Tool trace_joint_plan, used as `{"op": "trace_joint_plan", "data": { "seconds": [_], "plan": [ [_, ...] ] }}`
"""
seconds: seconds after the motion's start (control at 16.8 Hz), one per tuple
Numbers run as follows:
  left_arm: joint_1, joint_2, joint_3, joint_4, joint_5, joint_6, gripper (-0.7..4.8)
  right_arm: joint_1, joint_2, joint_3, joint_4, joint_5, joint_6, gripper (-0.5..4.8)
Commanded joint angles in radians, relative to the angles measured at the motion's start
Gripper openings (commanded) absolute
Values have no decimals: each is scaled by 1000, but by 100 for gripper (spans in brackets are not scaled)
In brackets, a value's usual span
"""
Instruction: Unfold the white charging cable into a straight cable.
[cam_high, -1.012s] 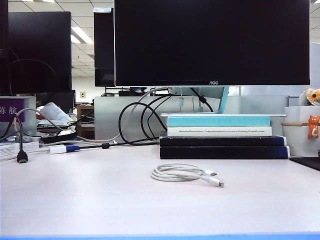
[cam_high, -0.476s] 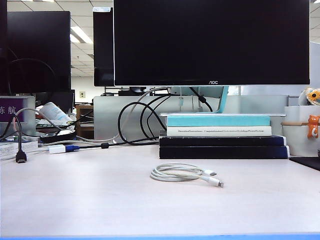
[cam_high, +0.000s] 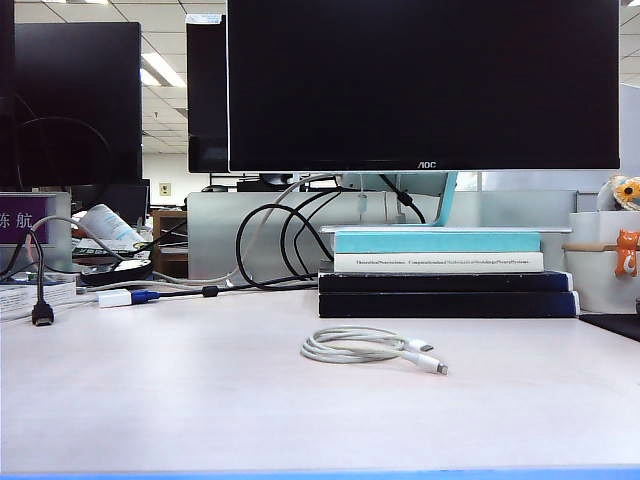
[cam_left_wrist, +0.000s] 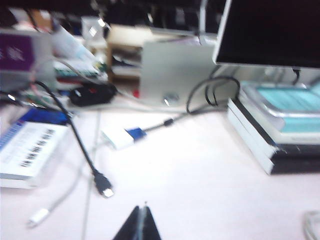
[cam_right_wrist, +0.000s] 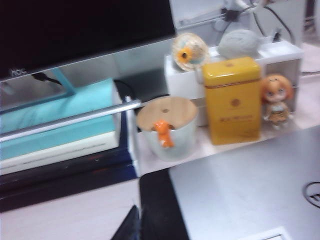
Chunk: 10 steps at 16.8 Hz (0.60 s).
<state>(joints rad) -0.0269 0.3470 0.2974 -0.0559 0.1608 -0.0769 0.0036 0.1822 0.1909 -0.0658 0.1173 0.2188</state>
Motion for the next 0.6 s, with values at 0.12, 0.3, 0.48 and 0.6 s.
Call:
{"op": "trace_joint_plan", "data": {
  "seconds": [0.12,0.3,0.48,0.6],
  "plan": [
    [-70,317,149,53,98,69,-6,92,380,172,85,-8,20,-5],
    [-225,545,309,14,106,175,-6,195,667,323,84,-134,0,-6],
    [-310,691,428,-63,106,221,-6,233,844,463,3,-275,-68,-6],
    [-339,776,507,-143,84,224,-6,234,922,544,-81,-323,-84,-5]
  ]
}}
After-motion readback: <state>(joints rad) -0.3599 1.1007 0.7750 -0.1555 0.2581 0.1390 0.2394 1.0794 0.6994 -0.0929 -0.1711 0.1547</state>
